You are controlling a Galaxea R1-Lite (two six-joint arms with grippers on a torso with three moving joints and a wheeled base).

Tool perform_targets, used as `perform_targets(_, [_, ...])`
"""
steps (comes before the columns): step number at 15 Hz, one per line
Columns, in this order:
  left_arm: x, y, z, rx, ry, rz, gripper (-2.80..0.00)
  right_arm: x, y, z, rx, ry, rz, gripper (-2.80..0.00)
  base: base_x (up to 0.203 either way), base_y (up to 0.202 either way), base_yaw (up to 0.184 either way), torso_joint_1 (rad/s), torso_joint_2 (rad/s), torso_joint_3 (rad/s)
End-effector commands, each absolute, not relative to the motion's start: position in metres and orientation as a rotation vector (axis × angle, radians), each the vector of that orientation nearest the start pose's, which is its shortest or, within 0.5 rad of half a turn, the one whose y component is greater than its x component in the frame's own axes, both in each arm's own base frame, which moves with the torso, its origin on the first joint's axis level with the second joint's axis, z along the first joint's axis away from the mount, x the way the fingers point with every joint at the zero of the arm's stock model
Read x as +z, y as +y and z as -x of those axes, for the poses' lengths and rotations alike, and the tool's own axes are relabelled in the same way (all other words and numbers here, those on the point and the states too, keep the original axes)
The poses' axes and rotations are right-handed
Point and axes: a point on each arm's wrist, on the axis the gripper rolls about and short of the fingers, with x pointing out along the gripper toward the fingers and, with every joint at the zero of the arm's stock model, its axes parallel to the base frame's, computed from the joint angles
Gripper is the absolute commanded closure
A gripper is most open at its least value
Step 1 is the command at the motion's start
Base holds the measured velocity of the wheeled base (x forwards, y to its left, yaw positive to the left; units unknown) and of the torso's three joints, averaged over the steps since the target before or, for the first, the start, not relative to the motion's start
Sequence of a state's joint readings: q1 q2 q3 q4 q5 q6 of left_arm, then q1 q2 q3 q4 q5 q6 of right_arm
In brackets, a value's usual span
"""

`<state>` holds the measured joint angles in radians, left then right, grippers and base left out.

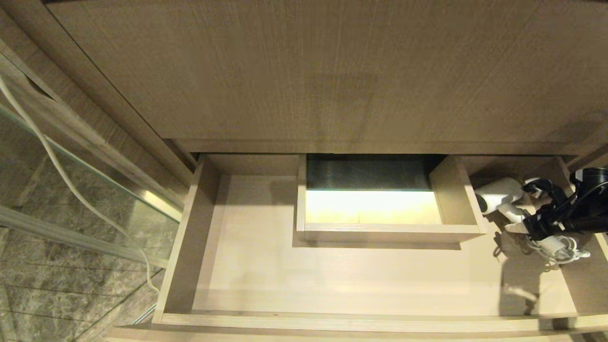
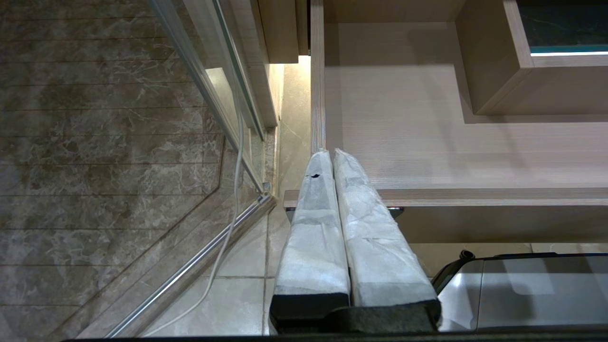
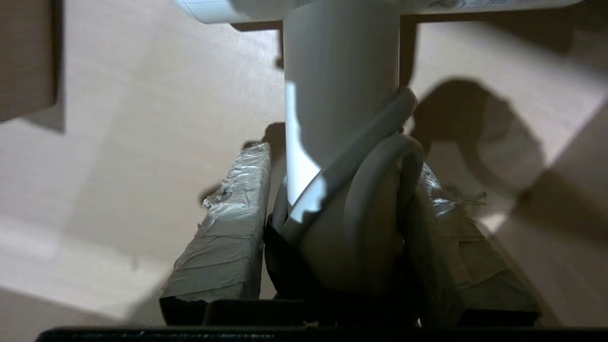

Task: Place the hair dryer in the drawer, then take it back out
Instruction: Take the hairdryer out

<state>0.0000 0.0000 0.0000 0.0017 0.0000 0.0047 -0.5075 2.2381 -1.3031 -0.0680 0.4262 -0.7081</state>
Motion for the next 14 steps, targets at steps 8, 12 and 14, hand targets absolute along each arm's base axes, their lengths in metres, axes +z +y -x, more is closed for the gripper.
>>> perform_targets(8, [0.075, 0.0, 0.023, 0.0, 0.0, -0.005, 0.0, 0.126, -0.172, -0.306, 0.166, 0.743, 0.281, 0.0, 0.0, 0.0, 0.0, 0.0, 0.0, 0.0])
perform_targets(12, [0.075, 0.0, 0.023, 0.0, 0.003, -0.005, 0.0, 0.156, -0.16, -0.273, 0.143, 0.728, 0.301, 0.0, 0.0, 0.0, 0.0, 0.0, 0.0, 0.0])
perform_targets(14, [0.075, 0.0, 0.023, 0.0, 0.002, -0.005, 0.0, 0.17, -0.156, -0.252, 0.123, 0.719, 0.322, 0.0, 0.0, 0.0, 0.0, 0.0, 0.0, 0.0])
